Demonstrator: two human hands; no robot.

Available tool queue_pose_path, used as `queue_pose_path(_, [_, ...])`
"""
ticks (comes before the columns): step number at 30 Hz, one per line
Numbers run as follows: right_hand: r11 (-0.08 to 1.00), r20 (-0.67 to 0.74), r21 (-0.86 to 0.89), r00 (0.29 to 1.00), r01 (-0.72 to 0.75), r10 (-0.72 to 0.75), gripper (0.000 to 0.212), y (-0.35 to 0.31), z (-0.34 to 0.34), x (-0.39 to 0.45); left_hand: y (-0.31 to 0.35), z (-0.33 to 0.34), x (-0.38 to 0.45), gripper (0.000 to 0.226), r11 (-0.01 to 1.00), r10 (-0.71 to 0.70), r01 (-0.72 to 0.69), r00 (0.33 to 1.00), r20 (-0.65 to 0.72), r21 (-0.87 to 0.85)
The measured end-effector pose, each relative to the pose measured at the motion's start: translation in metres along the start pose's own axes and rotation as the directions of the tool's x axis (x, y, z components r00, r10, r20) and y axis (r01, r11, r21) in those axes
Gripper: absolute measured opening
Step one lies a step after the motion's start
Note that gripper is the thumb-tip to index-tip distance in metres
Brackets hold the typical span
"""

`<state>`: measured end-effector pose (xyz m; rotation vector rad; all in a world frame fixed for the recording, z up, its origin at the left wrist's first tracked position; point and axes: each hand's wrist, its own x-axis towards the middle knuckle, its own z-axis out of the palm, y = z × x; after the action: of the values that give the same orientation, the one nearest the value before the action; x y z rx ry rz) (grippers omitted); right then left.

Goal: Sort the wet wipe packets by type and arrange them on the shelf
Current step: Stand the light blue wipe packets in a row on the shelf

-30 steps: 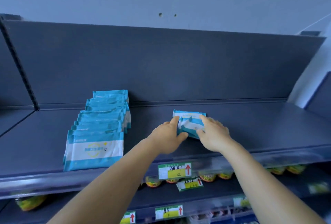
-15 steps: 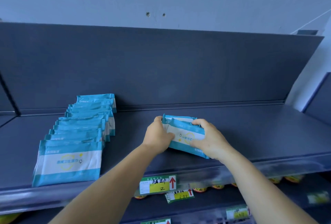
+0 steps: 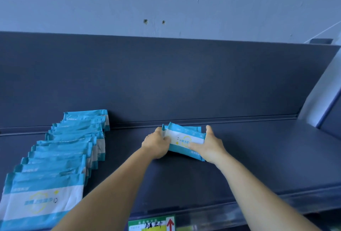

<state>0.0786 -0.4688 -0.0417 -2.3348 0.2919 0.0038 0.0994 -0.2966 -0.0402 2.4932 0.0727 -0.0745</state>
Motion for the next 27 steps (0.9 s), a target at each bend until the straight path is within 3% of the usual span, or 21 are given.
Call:
queue_pose_path(4, [1.000,0.078,0.010,0.997,-0.016,0.016,0.098,0.003,0.002,0.002,0.003,0.001,0.000,0.040,0.983,0.042,-0.034,0.998,0.041,-0.180])
queue_pose_path(8, [0.984,0.086,0.176,0.995,0.032,-0.048,0.091,0.003,0.002,-0.004,-0.001,0.002,-0.005,0.069,0.892,0.013,-0.017,1.000,-0.012,-0.453])
queue_pose_path(10, [0.970,0.067,0.230,0.993,0.075,-0.093,0.085,0.003,0.002,-0.008,-0.003,0.001,-0.010,0.083,0.865,0.003,-0.017,1.000,-0.029,-0.501])
queue_pose_path(12, [0.969,0.048,0.218,0.991,0.113,-0.127,0.081,0.001,0.004,-0.015,-0.007,0.001,-0.015,0.080,0.838,-0.004,-0.012,1.000,-0.029,-0.545])
queue_pose_path(15, [0.974,-0.021,-0.008,0.974,0.225,-0.225,0.088,-0.001,0.005,-0.024,-0.013,0.001,-0.023,0.045,0.807,-0.009,-0.005,1.000,-0.021,-0.591])
queue_pose_path(17, [0.931,-0.036,-0.166,0.941,0.326,-0.336,0.096,-0.004,0.003,-0.029,-0.017,-0.001,-0.029,0.034,0.802,0.011,-0.025,1.000,-0.026,-0.597])
queue_pose_path(22, [0.695,0.093,-0.522,0.843,0.494,-0.530,0.105,-0.020,-0.006,-0.046,-0.019,-0.007,-0.049,0.023,0.852,0.196,-0.220,0.976,-0.099,-0.475])
queue_pose_path(24, [0.632,0.137,-0.581,0.826,0.514,-0.546,0.096,-0.028,-0.007,-0.052,-0.018,-0.009,-0.056,0.023,0.870,0.269,-0.299,0.954,-0.131,-0.392])
queue_pose_path(27, [0.691,0.078,-0.557,0.858,0.460,-0.508,0.056,-0.037,-0.009,-0.061,-0.016,-0.013,-0.066,0.032,0.822,0.298,-0.355,0.935,-0.193,-0.446])
